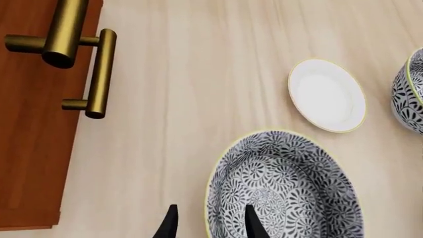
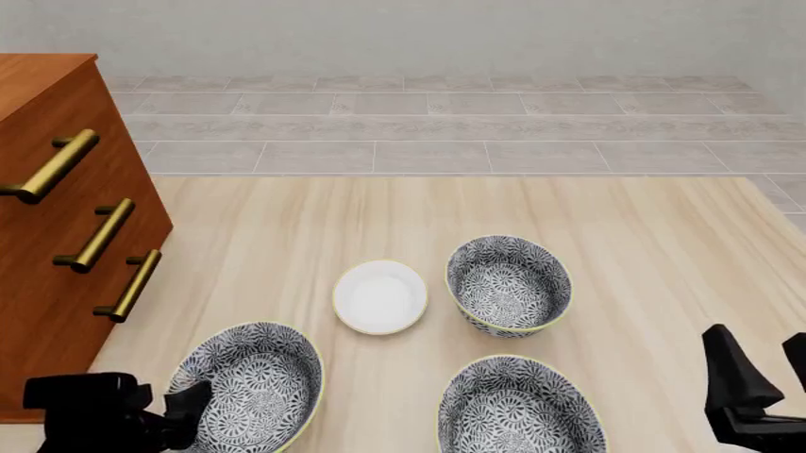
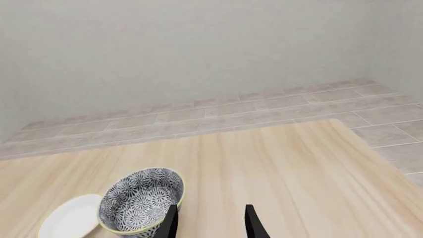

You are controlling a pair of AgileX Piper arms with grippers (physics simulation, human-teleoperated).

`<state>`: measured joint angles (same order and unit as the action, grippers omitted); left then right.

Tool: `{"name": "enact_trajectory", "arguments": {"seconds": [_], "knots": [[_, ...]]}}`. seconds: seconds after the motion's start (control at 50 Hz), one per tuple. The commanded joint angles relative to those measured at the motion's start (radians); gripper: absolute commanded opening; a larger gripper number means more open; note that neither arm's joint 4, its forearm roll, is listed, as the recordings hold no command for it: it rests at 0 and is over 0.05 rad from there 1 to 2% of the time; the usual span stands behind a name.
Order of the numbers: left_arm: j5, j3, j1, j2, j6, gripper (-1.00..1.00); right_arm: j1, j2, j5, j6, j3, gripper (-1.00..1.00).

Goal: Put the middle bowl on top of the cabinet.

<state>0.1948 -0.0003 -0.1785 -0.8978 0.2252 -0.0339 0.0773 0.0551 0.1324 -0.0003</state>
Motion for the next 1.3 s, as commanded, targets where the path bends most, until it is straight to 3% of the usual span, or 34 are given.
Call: {"name": "enact_trajectory", "arguments": {"seconds": [0.02,0.04,0.46,0.68,0.72,0.78,1.02,1.3], "knots": [[0.018,0.000,-0.007,-0.018,0.010,1.00,0.004,0.010,0.007,-0.002,0.000,1.00],[0.010,0.000,-0.007,-0.008,0.010,-1.00,0.004,0.011,0.008,-0.001,0.000,1.00],[-0.091,-0.001,0.010,0.131,0.027,-1.00,0.003,-0.001,0.001,0.003,0.000,1.00],[-0.016,-0.004,-0.003,0.003,0.085,-1.00,0.001,0.001,0.002,0.006,0.000,1.00],[-0.043,-0.005,-0.030,0.060,0.095,-1.00,0.001,0.003,0.004,0.007,0.000,1.00],[0.011,-0.004,-0.005,-0.034,0.119,-1.00,0.000,0.004,0.005,0.008,0.000,1.00],[-0.034,-0.030,-0.042,-0.011,0.188,-1.00,-0.001,0.008,0.009,0.014,0.000,1.00],[-0.125,-0.102,-0.056,0.045,0.176,-1.00,-0.004,0.014,0.014,0.021,0.000,1.00]]}}
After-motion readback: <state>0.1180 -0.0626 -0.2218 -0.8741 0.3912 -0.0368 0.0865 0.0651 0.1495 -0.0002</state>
